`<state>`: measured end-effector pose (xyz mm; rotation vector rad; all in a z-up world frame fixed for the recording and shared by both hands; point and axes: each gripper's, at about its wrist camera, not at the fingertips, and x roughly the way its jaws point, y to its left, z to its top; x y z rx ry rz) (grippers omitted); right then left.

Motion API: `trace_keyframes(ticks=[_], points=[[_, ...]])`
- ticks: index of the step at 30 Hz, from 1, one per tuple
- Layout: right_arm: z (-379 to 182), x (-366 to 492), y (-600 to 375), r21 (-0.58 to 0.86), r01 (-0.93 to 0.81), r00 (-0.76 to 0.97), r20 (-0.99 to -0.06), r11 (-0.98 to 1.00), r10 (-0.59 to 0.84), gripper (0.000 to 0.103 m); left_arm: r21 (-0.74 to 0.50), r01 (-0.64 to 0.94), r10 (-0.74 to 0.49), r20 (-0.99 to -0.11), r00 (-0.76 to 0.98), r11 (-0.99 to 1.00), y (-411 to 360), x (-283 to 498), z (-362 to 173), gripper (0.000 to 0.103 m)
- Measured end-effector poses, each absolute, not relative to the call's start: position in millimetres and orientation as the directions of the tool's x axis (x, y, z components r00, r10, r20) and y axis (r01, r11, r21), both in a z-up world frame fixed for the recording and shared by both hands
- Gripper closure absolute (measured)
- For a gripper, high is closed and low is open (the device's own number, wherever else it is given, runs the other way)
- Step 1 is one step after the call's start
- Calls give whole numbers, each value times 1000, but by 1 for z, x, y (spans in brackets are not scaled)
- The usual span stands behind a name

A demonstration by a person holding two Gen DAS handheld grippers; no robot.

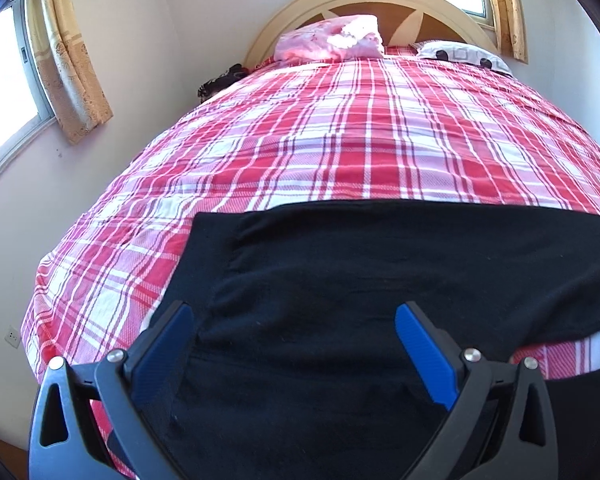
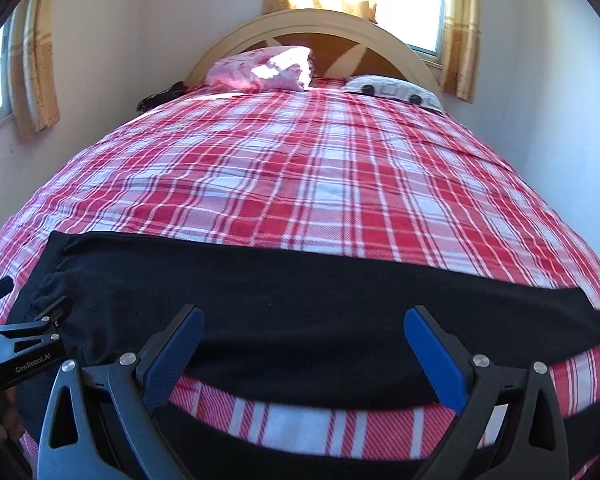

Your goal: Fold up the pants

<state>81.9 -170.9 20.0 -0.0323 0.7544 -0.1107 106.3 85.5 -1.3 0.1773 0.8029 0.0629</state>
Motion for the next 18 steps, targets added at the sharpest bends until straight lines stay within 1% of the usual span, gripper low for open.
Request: trace_keyframes(ticks=[6, 13, 14, 16, 18], points=[[17, 118, -159, -54, -22, 714, -699, 998, -23, 13, 161, 0, 119, -726, 677, 987, 92, 121, -7, 0], [-11, 169, -150, -21, -108, 622, -781, 994, 51, 18, 158, -18, 132, -748, 651, 987, 98, 134, -14, 0], [-15, 174, -150, -15, -110, 612, -789, 994, 56, 19, 155, -20, 131, -752, 646, 988, 98, 136, -16, 0], [-21, 183, -149, -12, -118, 598, -799, 993, 62, 24, 159, -23, 137, -757, 639, 987, 99, 138, -19, 0], [-24, 189, -145, -13, -136, 592, -803, 991, 70, 24, 164, -22, 141, -761, 634, 986, 98, 141, -21, 0]])
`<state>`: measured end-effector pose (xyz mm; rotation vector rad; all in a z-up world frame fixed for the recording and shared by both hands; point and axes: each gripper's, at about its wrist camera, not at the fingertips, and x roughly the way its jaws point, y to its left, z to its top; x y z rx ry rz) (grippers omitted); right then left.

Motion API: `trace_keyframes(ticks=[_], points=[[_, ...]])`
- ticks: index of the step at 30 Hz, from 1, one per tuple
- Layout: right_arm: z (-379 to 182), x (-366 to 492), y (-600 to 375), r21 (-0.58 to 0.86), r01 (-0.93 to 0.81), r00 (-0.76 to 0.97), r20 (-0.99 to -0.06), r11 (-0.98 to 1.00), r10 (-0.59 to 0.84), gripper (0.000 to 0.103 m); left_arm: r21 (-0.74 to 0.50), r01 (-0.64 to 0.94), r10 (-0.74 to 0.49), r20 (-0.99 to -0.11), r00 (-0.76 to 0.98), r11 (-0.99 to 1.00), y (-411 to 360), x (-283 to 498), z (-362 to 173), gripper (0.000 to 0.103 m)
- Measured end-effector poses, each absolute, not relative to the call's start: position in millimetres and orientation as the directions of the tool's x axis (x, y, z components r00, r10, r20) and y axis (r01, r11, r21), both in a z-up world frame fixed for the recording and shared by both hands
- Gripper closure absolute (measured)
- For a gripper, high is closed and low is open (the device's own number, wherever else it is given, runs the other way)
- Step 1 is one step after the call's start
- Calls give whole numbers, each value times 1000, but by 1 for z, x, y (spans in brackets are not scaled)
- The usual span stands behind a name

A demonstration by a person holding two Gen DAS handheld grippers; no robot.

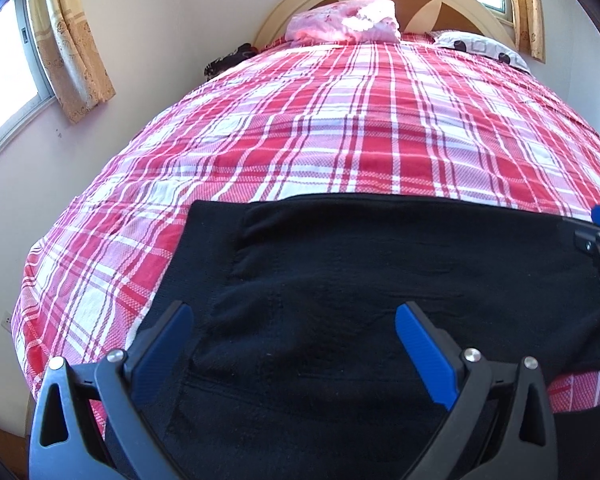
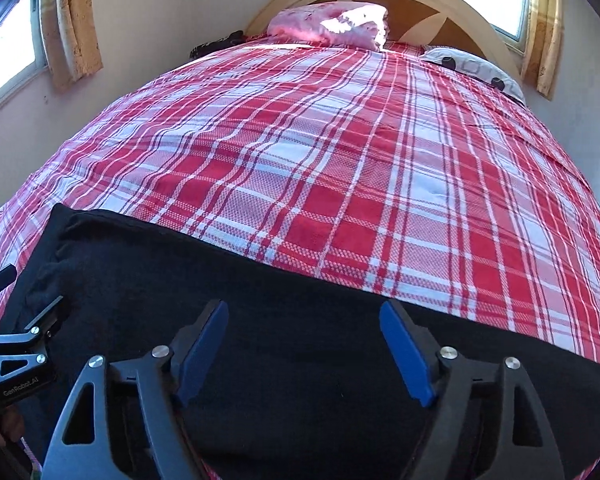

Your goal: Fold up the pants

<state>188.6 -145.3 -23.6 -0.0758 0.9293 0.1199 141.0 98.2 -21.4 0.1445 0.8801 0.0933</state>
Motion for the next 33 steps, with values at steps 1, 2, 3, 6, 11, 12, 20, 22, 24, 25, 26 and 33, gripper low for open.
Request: trace_keyframes(ticks=[1, 2, 3, 6, 11, 12, 20, 22, 24, 25, 26, 33], points=[[-24, 192, -143, -17, -146, 594, -801, 989, 74, 24, 166, -22, 142, -762, 632, 986, 98, 142, -23, 0], [-24, 194, -141, -17, -157, 595, -800, 987, 81, 24, 167, -21, 142, -763, 630, 986, 97, 143, -24, 0], [-24, 197, -138, -15, -171, 595, -798, 985, 91, 24, 167, -21, 143, -765, 628, 986, 97, 144, -25, 0], [-29, 209, -131, 7, -215, 581, -803, 977, 133, 24, 172, -26, 151, -774, 615, 985, 98, 148, -32, 0], [-60, 231, -125, 8, -227, 494, -861, 974, 122, 28, 161, -27, 145, -788, 598, 987, 105, 151, -41, 0], [-67, 233, -125, 10, -231, 477, -870, 973, 122, 29, 154, -28, 140, -790, 597, 988, 107, 151, -42, 0], [-67, 228, -124, 38, -263, 485, -859, 964, 166, 42, 183, -33, 164, -770, 617, 983, 101, 149, -48, 0], [-67, 226, -120, 25, -278, 492, -855, 960, 165, 49, 177, -33, 160, -773, 614, 984, 102, 150, -48, 0], [-68, 225, -116, 7, -297, 502, -850, 955, 162, 57, 155, -38, 146, -780, 608, 987, 105, 151, -49, 0], [-67, 224, -113, 0, -309, 504, -848, 951, 164, 63, 143, -41, 138, -783, 606, 989, 106, 151, -50, 0], [-67, 222, -110, -6, -320, 505, -847, 947, 165, 64, 129, -45, 129, -787, 603, 991, 108, 151, -51, 0], [-67, 216, -105, -55, -330, 534, -834, 942, 139, 66, 139, -47, 139, -782, 608, 989, 105, 149, -52, 0]])
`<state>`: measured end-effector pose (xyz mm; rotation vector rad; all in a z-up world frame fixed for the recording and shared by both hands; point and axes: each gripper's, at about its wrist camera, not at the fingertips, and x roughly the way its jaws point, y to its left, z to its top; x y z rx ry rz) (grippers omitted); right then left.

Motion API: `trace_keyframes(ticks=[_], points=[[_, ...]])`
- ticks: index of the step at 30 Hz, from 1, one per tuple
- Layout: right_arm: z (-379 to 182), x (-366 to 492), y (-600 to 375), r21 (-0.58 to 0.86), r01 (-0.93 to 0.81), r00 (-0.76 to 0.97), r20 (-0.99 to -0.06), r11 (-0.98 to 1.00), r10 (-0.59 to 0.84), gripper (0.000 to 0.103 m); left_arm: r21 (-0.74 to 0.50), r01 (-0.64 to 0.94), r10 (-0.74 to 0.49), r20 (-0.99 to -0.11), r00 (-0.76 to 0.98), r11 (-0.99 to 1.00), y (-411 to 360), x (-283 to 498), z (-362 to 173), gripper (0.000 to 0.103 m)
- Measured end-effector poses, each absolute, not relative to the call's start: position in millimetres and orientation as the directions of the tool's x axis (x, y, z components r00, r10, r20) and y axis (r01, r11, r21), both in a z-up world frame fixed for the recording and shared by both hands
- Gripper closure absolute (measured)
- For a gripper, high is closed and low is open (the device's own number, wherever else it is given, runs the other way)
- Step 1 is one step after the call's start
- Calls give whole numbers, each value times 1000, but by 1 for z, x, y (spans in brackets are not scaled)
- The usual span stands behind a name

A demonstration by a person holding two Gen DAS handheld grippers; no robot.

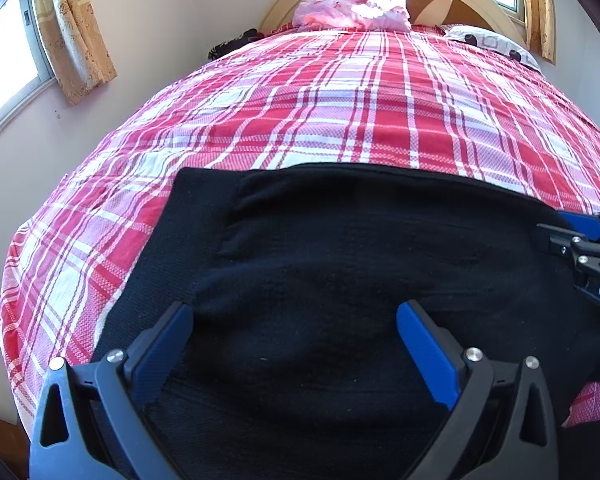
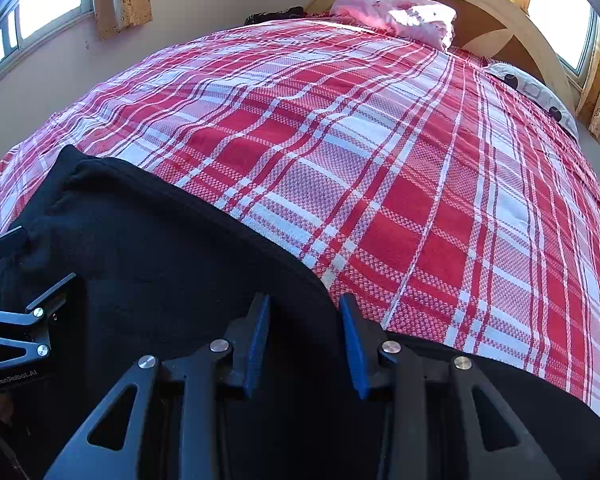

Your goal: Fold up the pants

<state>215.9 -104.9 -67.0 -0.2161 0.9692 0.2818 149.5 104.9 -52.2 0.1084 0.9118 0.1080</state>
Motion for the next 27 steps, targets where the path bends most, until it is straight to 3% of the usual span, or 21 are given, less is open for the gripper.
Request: trace_keyframes(ticks=[5, 8, 11, 12, 17, 27], points=[[-60, 225, -115, 3, -297, 528, -833, 955, 167, 65, 133, -46, 134, -784, 606, 990, 106, 150, -53, 0], [-60, 241, -118, 28, -306, 482, -857, 952, 180, 47, 128, -47, 130, -785, 605, 991, 107, 151, -53, 0], [-67, 246, -117, 13, -354, 471, -862, 935, 190, 43, 114, -48, 120, -789, 602, 992, 109, 151, -53, 0], [-68, 246, -119, 29, -353, 466, -861, 935, 202, 45, 113, -48, 118, -790, 602, 993, 109, 152, -54, 0], [-64, 234, -112, 60, -395, 437, -865, 917, 245, 94, 88, -46, 98, -792, 602, 995, 112, 151, -54, 0], [-14, 159, -111, 82, -410, 535, -785, 908, 313, 98, 48, -31, 57, -788, 613, 998, 135, 131, -37, 0]])
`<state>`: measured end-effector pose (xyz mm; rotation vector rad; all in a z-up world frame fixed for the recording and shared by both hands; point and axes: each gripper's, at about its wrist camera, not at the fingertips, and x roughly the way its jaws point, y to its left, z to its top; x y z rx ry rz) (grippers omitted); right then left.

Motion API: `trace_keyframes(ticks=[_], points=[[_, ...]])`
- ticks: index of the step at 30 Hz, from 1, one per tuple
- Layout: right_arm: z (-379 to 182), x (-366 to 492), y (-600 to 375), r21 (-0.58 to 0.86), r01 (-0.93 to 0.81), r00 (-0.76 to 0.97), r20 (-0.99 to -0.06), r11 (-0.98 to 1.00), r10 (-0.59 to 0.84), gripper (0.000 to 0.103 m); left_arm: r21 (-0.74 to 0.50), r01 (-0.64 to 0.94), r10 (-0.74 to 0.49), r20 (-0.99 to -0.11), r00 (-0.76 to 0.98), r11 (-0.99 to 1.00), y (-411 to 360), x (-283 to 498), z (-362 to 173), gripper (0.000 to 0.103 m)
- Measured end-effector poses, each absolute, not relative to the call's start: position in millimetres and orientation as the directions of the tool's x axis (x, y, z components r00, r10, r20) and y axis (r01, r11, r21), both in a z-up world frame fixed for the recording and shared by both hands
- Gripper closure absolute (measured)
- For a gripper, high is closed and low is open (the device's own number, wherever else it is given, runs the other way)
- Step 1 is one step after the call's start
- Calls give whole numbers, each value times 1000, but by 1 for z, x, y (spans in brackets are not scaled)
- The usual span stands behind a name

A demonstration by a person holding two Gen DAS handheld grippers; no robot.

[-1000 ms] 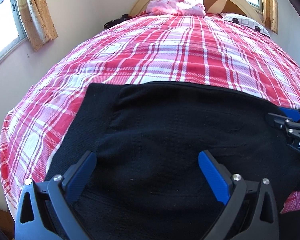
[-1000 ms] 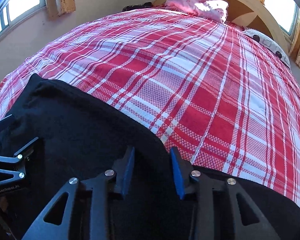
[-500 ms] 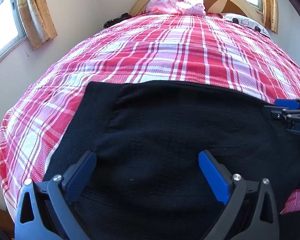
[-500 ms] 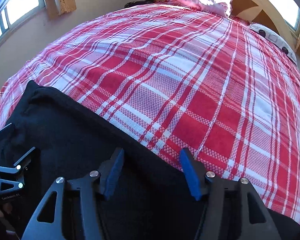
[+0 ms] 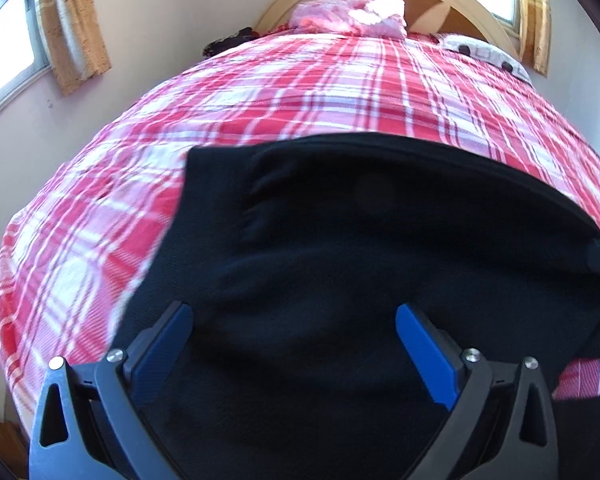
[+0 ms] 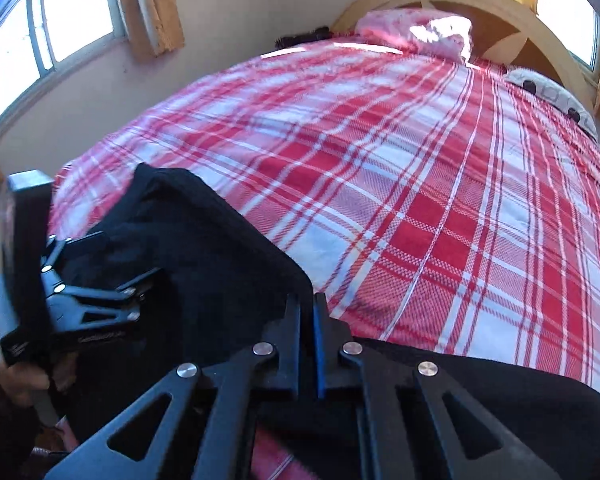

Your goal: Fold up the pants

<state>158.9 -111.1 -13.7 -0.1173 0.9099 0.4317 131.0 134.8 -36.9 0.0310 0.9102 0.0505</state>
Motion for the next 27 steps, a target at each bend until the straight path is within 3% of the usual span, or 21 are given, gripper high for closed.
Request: trace_keyframes(ticks=[4, 9, 12, 17, 21, 27], points=[[-9, 113, -108, 112, -427, 542, -762, 897, 354, 98, -61, -48, -17, -774, 633, 997, 169, 110, -23, 0], [-29, 77, -96, 34, -430, 577, -758, 902, 304, 98, -173, -30, -111, -747, 655, 984, 189, 102, -8, 0], [-42, 70, -93, 23, -419, 590, -753, 908, 292, 98, -177, -9, -130, -756, 641, 984, 180, 115, 1, 0], [-49, 50, -76, -159, -436, 673, -711, 886, 204, 98, -145, -9, -109, -781, 615, 989, 163, 150, 15, 0], [-56, 34, -61, -291, -445, 726, -671, 847, 151, 98, -125, -36, -87, -843, 531, 991, 154, 180, 1, 0], [-58, 26, -55, -331, -462, 740, -656, 823, 152, 97, -135, -126, -73, -912, 405, 983, 155, 210, -26, 0]])
